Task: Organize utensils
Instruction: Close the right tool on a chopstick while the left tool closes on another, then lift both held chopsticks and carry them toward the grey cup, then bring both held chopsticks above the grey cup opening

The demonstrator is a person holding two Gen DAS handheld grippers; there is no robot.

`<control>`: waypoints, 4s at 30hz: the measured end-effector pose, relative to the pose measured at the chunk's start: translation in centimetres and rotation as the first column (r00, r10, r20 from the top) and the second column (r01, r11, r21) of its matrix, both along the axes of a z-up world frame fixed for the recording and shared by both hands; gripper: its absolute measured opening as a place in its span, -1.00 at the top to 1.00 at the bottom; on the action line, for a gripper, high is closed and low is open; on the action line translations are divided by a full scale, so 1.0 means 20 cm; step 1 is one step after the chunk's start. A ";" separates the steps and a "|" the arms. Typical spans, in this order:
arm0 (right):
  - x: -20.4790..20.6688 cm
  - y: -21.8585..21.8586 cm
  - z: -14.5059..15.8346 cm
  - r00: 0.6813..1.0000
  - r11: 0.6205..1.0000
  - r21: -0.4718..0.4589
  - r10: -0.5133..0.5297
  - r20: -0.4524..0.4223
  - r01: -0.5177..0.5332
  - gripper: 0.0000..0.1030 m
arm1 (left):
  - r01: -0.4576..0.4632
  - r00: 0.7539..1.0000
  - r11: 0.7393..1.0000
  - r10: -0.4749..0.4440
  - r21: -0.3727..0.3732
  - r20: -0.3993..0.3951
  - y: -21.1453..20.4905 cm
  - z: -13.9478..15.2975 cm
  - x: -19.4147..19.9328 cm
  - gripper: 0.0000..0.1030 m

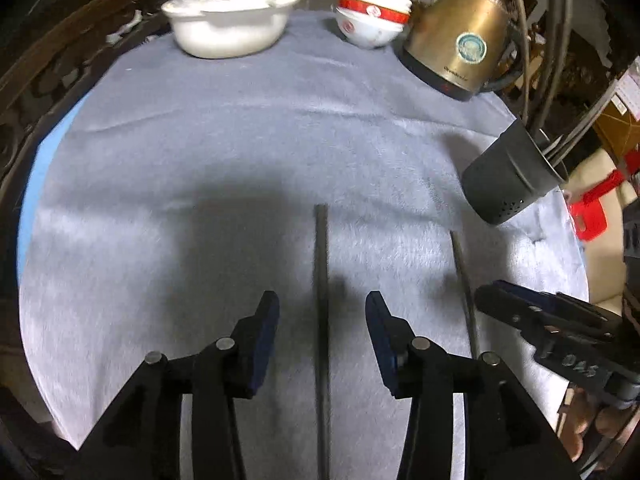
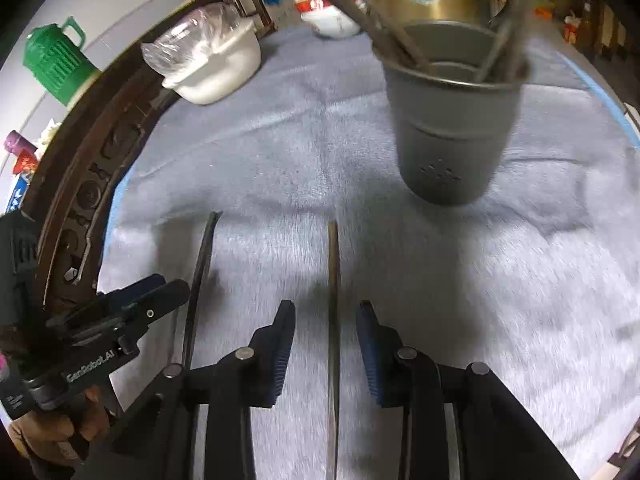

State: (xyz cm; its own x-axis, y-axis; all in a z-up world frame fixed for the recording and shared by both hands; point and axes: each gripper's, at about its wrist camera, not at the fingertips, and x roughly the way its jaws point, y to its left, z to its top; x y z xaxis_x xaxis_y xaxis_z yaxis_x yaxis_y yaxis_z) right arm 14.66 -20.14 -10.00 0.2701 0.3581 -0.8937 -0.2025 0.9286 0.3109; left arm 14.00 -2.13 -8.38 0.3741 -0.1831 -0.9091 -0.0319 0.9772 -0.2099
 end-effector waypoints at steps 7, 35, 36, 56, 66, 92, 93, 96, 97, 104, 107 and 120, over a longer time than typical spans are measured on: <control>0.10 0.05 -0.09 0.995 0.995 -0.082 0.053 -0.087 -0.061 0.85 | 0.096 0.982 0.995 -0.099 -0.021 -0.159 -0.04 -0.13 0.14 0.88; -0.40 -0.22 0.49 0.692 0.954 0.126 -0.286 0.663 0.273 0.88 | -0.208 0.745 0.976 0.197 -0.057 0.637 0.13 0.31 -0.21 0.88; -0.39 -0.23 0.49 0.667 0.950 0.124 -0.291 0.686 0.287 0.88 | -0.216 0.732 0.975 0.195 -0.048 0.653 0.11 0.30 -0.19 0.88; -0.72 -0.24 0.43 0.600 0.951 0.049 -0.232 0.766 0.305 0.89 | -0.238 0.647 0.971 0.160 -0.002 0.745 0.13 0.42 -0.61 0.85; -0.70 -0.39 0.58 0.548 0.927 0.194 -0.350 0.760 0.322 0.88 | -0.212 0.654 0.977 0.161 -0.025 0.739 0.12 0.42 -0.75 0.85; -0.72 -0.52 0.49 0.500 0.920 0.135 -0.317 0.806 0.367 0.84 | -0.212 0.666 0.977 0.153 -0.011 0.730 0.09 0.43 -0.74 0.86; -0.78 -0.51 0.51 0.502 0.930 0.116 -0.290 0.815 0.349 0.84 | -0.211 0.667 0.978 0.152 -0.012 0.729 0.09 0.43 -0.74 0.86; -0.90 -0.47 0.54 0.511 0.949 0.088 -0.238 0.826 0.302 0.84 | -0.206 0.671 0.978 0.154 -0.017 0.726 0.10 0.43 -0.76 0.86; -0.93 -0.46 0.54 0.513 0.953 0.076 -0.223 0.829 0.292 0.84 | -0.205 0.673 0.979 0.157 -0.022 0.723 0.10 0.43 -0.77 0.86; -1.14 -0.40 0.54 0.544 0.966 0.067 -0.196 0.816 0.248 0.86 | -0.182 0.682 0.983 0.150 -0.032 0.716 0.10 0.43 -0.85 0.87; -1.20 -0.38 0.52 0.551 0.967 0.073 -0.200 0.811 0.244 0.86 | -0.175 0.683 0.984 0.143 -0.030 0.717 0.09 0.43 -0.88 0.86; -1.20 -0.33 0.54 0.553 0.971 0.059 -0.182 0.813 0.233 0.88 | -0.170 0.691 0.985 0.137 -0.024 0.710 0.07 0.43 -0.89 0.87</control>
State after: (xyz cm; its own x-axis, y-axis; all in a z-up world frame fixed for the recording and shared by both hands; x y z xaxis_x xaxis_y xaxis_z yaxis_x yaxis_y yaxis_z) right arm -9.32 -26.68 0.79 0.9477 0.1584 -0.2771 -0.1444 0.9870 0.0704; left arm -3.80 -0.63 0.24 0.9286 -0.0345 -0.3696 -0.0409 0.9801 -0.1943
